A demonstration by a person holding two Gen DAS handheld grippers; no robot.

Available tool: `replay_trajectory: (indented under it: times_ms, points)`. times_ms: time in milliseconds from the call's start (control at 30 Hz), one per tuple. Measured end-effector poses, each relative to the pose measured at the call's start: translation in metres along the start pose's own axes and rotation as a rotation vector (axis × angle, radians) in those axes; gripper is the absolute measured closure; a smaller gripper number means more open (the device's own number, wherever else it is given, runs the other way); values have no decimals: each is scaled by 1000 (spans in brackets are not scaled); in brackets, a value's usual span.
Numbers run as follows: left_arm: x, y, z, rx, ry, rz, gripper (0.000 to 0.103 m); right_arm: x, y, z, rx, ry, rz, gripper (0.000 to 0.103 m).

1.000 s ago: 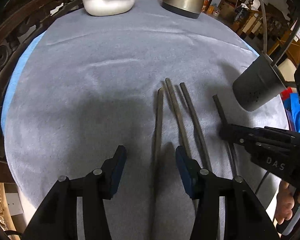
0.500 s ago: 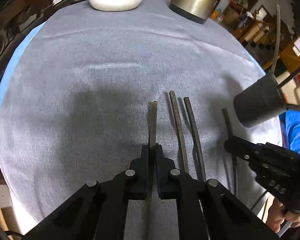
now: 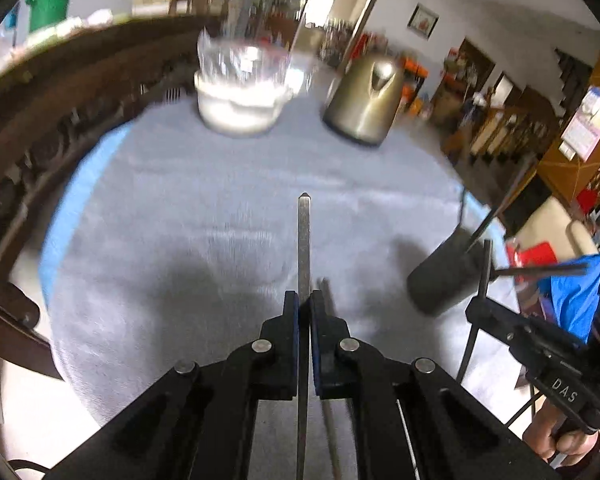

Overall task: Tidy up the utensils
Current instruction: 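Lift both held chopsticks and carry them over the grey cup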

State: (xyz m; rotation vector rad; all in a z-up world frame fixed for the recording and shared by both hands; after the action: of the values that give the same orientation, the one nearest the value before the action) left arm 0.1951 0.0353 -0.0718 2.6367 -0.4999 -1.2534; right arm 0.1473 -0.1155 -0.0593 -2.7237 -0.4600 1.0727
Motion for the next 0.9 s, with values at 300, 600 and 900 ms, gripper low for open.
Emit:
replay_trajectory:
  times_ms: [300,600,900]
  points:
    - [-62,33,-26,34,240,31,97,-60,-13,-21,-29,198,-19,96]
    - [-78,50,-26,57,299,35,97,-91,-12,-24,-25,271,1,96]
    - [-91,76,-35,92,338,65,97,-130,6,-44,-2,363,20,96]
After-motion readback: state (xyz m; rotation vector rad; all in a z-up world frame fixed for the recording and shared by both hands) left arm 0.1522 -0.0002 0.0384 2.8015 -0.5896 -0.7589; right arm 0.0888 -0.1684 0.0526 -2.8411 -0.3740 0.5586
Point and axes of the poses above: each gripper's, at about its wrist camera, not at the fingertips, and x roughly the way its jaws point, y to its right, z to its underside, the point moved 8 cm from there along x, roughly the way its jaws point
